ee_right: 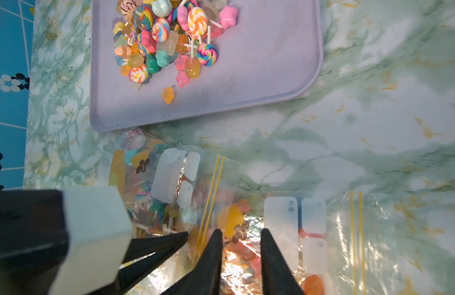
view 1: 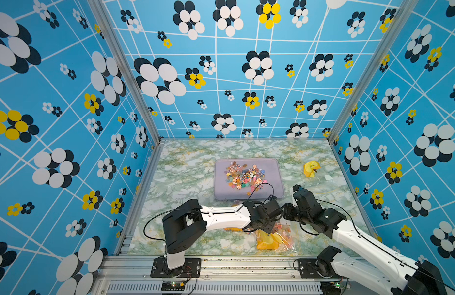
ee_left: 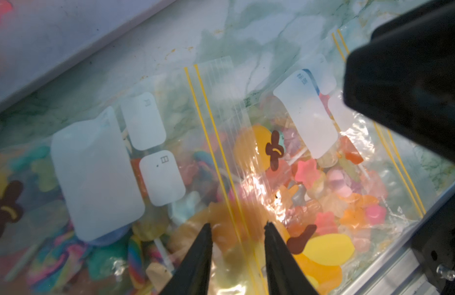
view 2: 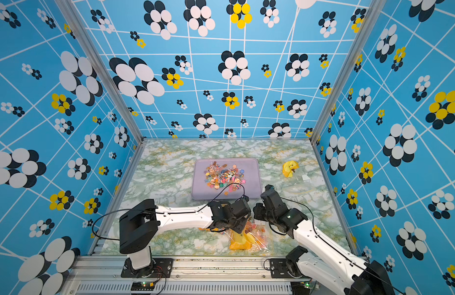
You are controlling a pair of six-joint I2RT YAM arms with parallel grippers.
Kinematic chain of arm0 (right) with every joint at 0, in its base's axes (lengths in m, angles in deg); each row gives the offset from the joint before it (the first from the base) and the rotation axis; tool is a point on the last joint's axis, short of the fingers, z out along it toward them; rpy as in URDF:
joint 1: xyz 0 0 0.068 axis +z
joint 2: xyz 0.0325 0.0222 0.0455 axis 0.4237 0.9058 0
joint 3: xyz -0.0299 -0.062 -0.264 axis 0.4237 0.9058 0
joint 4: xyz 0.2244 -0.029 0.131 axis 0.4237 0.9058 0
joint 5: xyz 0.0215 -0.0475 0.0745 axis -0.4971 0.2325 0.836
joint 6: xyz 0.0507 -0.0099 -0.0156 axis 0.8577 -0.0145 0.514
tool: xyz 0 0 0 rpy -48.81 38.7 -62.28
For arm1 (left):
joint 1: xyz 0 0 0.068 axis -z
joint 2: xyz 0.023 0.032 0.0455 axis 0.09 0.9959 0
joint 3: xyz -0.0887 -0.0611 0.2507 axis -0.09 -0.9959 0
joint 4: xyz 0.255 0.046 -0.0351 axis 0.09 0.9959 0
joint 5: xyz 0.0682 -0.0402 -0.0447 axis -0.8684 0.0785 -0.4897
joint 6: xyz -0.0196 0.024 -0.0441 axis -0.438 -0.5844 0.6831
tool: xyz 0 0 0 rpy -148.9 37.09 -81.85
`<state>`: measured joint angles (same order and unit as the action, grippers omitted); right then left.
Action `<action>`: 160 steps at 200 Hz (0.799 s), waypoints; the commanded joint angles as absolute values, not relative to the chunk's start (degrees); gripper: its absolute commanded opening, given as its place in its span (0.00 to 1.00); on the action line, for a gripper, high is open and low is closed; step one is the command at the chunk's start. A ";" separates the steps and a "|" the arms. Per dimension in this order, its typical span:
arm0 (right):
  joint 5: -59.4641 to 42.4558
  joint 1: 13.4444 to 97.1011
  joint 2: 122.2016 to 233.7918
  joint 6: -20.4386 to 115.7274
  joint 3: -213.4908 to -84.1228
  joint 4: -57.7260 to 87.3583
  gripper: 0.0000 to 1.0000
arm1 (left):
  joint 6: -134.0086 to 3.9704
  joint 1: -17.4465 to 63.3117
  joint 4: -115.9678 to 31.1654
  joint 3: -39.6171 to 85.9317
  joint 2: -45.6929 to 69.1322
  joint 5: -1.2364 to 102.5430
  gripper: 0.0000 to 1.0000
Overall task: Pour candies out of the ziploc bag
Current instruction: Open the ziploc bag at the center of the board.
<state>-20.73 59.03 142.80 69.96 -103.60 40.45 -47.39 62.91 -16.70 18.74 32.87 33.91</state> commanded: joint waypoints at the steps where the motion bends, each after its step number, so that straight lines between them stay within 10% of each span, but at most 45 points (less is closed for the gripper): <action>1: -21.91 58.63 142.05 70.33 -104.32 40.29 0.28 | -47.57 63.12 -15.39 19.26 34.24 33.47 0.33; 160: -22.08 58.39 142.36 70.16 -104.67 40.23 0.28 | -48.43 61.12 -13.48 16.08 30.75 30.33 0.10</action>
<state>-21.10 58.78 142.76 69.96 -103.60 40.45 -47.56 61.64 -16.59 16.97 32.73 32.36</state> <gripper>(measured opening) 0.280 0.090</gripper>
